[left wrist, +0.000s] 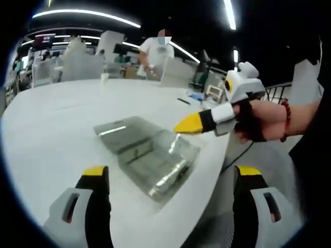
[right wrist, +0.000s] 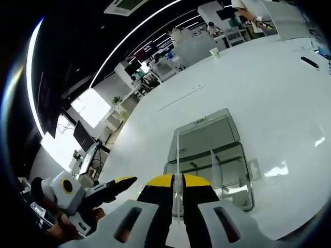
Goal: Insert the divider into the dual guide fixture by aligning both edges with the guide slots and pushing it downward to the bottom, including one-sided entry, uneven engagement, binding, and posture correction.
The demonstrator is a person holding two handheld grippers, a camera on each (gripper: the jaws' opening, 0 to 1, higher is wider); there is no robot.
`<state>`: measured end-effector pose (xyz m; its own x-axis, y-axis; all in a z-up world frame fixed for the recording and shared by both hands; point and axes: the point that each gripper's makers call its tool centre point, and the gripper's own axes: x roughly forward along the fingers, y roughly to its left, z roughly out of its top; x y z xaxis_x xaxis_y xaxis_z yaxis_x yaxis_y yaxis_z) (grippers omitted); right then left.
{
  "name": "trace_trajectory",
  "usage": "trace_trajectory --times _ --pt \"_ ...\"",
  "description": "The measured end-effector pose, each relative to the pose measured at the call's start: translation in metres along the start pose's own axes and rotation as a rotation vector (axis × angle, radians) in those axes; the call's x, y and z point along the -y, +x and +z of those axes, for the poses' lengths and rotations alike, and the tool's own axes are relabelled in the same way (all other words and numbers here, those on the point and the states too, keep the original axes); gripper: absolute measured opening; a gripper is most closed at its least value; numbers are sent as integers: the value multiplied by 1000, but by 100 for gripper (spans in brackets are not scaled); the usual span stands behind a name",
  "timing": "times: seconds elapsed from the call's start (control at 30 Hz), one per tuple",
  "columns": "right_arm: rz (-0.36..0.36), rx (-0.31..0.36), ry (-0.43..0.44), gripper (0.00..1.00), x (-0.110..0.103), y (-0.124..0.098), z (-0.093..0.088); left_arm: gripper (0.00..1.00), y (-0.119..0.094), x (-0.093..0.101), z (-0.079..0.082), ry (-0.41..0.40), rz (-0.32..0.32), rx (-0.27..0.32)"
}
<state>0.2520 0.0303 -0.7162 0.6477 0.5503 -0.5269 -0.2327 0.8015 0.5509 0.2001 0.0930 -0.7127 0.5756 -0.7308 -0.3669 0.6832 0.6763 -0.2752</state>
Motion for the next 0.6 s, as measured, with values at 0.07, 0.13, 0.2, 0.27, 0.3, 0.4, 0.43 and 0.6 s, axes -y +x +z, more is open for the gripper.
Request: trace_trajectory --times 0.07,0.13,0.2,0.27,0.3,0.4,0.43,0.6 --pt "2 -3 8 1 -1 2 -1 98 0 0 1 7 -6 3" --pt "-5 -12 -8 1 -2 3 -3 99 0 -1 0 22 -10 1" --pt "-19 -10 -13 1 1 3 -3 99 0 -3 -2 26 -9 -13" --pt "-21 -6 -3 1 2 4 -2 99 -1 -4 -3 25 -12 -15" --pt "-16 -22 28 1 2 5 -5 98 -1 -4 -3 22 -16 -14" --pt "-30 -34 9 1 3 7 -7 98 0 -5 -6 19 -19 -20" --pt "-35 -38 11 1 4 7 -7 97 0 -6 -7 16 -18 -23" --pt "-52 -54 17 1 8 11 -8 96 -4 -12 -5 -6 -3 -8"
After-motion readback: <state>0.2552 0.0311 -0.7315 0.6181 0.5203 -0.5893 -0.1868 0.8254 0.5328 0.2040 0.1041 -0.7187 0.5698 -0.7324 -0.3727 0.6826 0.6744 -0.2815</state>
